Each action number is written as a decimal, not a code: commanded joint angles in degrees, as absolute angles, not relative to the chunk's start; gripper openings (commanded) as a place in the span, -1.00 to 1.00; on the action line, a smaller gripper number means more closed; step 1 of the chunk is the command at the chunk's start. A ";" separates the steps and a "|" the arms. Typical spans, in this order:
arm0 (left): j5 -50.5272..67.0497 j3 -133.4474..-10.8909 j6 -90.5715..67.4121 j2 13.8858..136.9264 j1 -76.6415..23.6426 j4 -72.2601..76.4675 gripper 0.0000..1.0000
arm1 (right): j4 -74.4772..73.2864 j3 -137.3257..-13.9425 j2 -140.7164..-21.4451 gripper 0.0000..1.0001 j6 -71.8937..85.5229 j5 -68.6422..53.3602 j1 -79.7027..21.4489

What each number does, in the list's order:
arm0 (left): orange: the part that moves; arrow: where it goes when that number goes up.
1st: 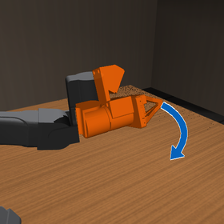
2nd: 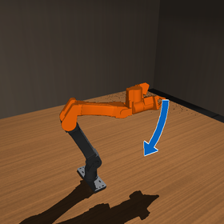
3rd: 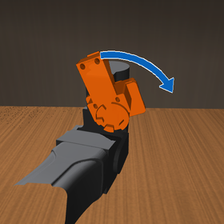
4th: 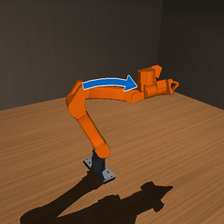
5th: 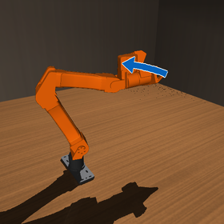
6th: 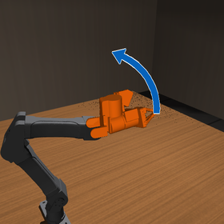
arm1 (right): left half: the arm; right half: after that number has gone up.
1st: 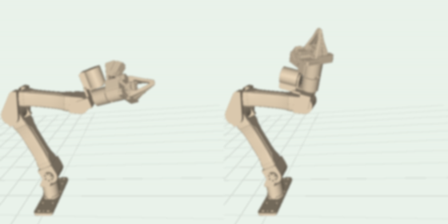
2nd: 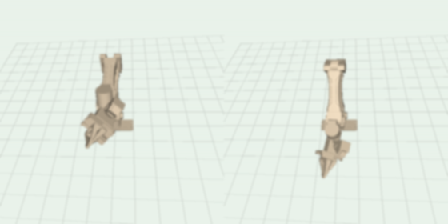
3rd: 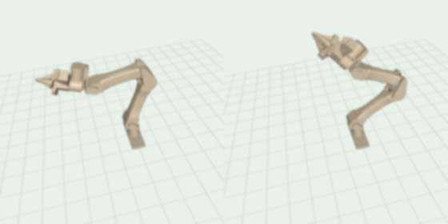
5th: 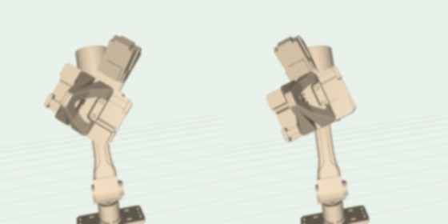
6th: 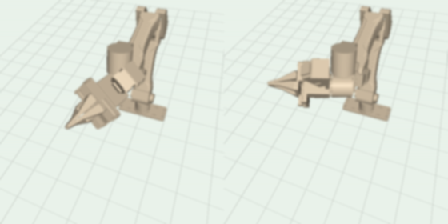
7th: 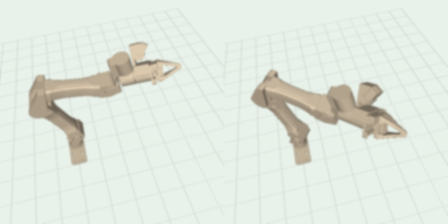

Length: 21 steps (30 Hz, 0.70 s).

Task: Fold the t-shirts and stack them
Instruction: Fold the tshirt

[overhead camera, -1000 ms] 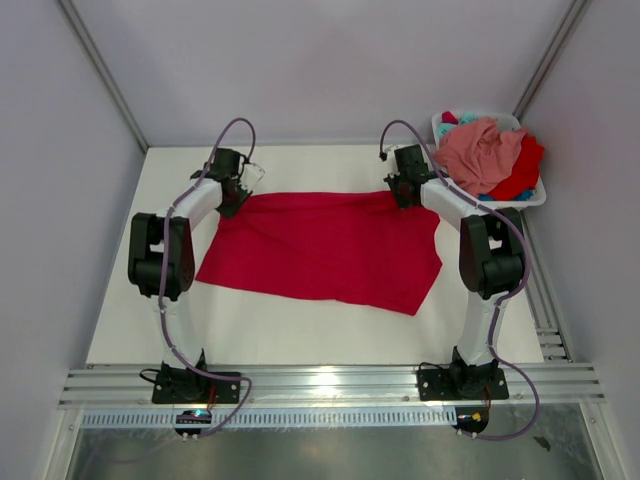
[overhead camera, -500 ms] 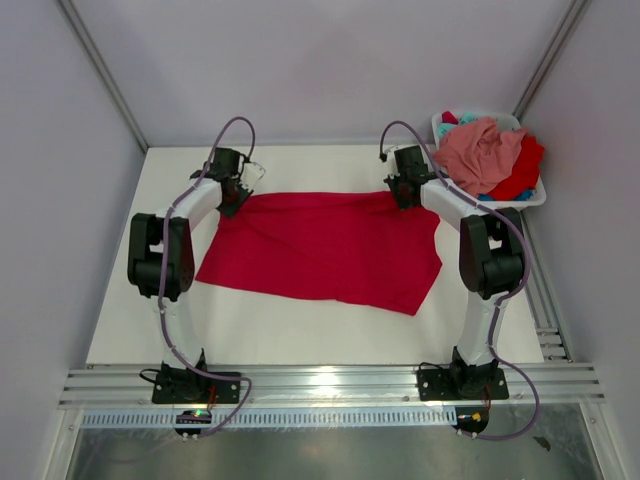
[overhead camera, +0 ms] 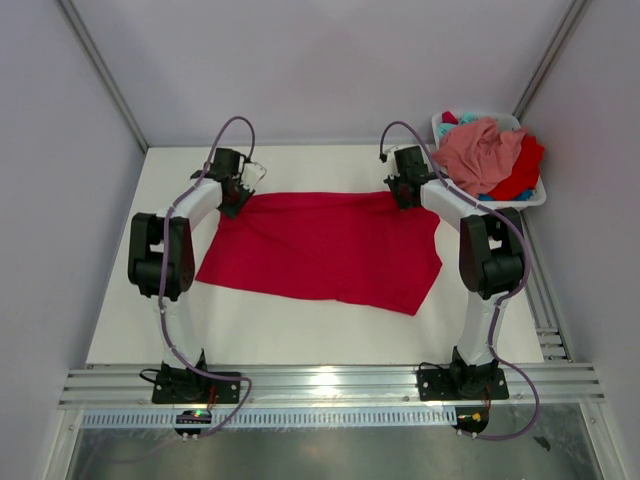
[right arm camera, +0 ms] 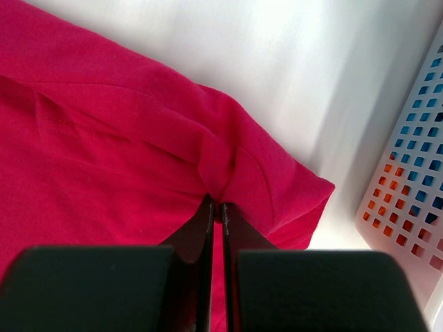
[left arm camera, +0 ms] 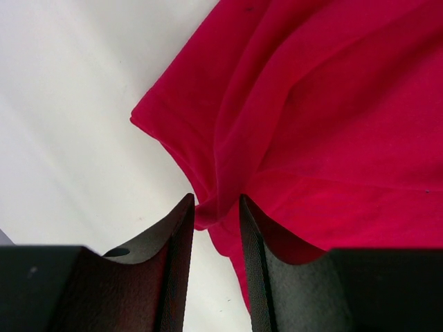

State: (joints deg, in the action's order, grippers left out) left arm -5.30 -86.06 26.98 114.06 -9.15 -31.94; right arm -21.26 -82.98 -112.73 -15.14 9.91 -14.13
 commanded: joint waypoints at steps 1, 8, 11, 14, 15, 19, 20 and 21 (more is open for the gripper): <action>-4.83 -87.63 26.37 114.61 -9.05 -31.38 -0.32 | -19.78 -83.06 -109.07 -0.94 -15.73 10.72 -14.06; -6.24 -87.36 26.63 114.43 -9.05 -31.11 -0.32 | -19.78 -83.06 -108.99 -0.94 -15.64 10.55 -14.06; -6.59 -87.28 26.46 114.61 -9.05 -30.94 -0.33 | -19.86 -82.97 -109.07 -0.94 -15.56 10.55 -14.06; -6.59 -87.36 26.28 114.70 -9.05 -30.85 -0.47 | -19.69 -82.79 -109.07 -0.94 -15.64 10.55 -14.06; -6.59 -87.28 26.19 114.61 -9.14 -30.94 -0.49 | -19.60 -82.79 -109.07 -0.94 -15.73 10.46 -14.06; -7.21 -87.54 26.28 114.43 -9.14 -30.59 -0.53 | -19.60 -82.71 -109.07 -0.94 -15.64 10.46 -14.06; -7.21 -87.63 26.28 114.43 -9.14 -30.67 -0.56 | -19.60 -82.71 -109.07 -0.94 -15.64 10.46 -14.06; -7.12 -87.71 26.28 114.43 -9.05 -30.67 -0.56 | -19.60 -82.71 -109.07 -0.94 -15.64 10.46 -14.06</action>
State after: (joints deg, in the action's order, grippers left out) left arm -6.52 -86.06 26.92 114.28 -9.15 -31.92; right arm -21.17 -82.59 -112.73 -15.14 9.89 -14.13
